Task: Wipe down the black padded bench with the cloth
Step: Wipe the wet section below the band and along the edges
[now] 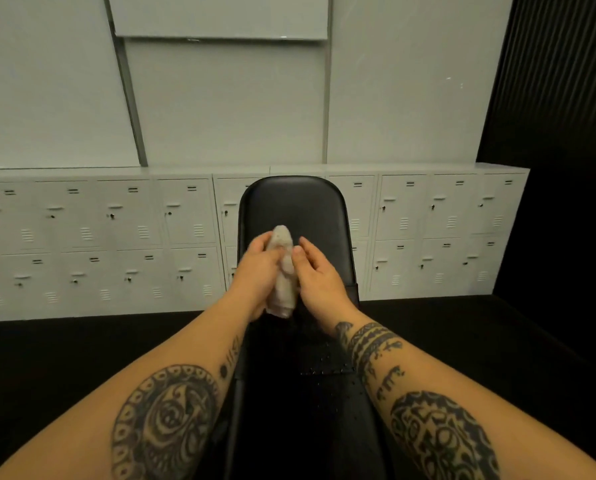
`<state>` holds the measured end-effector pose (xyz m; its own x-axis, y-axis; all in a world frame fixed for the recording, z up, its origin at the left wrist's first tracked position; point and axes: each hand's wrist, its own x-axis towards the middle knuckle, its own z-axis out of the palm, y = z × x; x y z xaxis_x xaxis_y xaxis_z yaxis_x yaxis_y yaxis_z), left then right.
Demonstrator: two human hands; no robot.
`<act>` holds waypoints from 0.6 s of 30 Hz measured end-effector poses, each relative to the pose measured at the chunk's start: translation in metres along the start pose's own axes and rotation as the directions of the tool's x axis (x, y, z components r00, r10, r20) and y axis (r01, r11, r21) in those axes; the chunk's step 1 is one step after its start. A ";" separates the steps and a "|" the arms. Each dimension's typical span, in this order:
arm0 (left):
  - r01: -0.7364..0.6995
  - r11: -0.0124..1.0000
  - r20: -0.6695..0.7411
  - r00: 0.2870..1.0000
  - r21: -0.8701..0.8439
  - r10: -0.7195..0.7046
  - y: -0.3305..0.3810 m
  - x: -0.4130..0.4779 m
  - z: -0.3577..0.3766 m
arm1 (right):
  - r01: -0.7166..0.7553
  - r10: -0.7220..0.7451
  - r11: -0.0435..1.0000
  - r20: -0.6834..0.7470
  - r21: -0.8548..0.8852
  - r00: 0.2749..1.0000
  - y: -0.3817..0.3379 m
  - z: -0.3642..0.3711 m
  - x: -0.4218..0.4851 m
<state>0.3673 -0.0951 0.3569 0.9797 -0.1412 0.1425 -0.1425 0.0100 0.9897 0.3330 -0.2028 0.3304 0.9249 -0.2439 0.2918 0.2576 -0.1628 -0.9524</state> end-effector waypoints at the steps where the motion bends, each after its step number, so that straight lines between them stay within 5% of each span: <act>1: 0.047 0.995 0.053 0.998 -0.085 -0.043 0.002 -0.007 0.007 | 0.010 -0.010 1.000 -0.003 0.021 1.000 -0.004 0.002 -0.004; 7: 0.205 0.947 0.358 0.928 -0.247 -0.107 0.006 -0.021 0.011 | 0.149 -0.163 0.983 -0.142 -0.107 0.976 -0.004 -0.027 -0.024; 10: 0.021 0.991 0.302 0.951 0.134 -0.061 0.009 -0.015 0.001 | 0.098 -0.129 0.989 -0.334 -0.107 0.934 0.009 -0.051 -0.032; 14: -0.174 0.768 0.003 0.976 0.617 0.219 -0.008 0.005 -0.015 | 0.014 -0.110 0.982 -0.517 -0.187 0.849 0.033 -0.073 -0.038; 18: -0.190 0.545 0.072 0.970 0.817 0.231 -0.037 0.037 -0.027 | -0.058 -0.181 0.901 -0.494 -0.430 0.850 0.060 -0.071 -0.036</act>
<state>0.4131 -0.0739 0.3256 0.9076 -0.2056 0.3660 -0.3791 -0.7761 0.5039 0.2950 -0.2716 0.2686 0.6013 -0.6504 0.4641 0.0586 -0.5434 -0.8374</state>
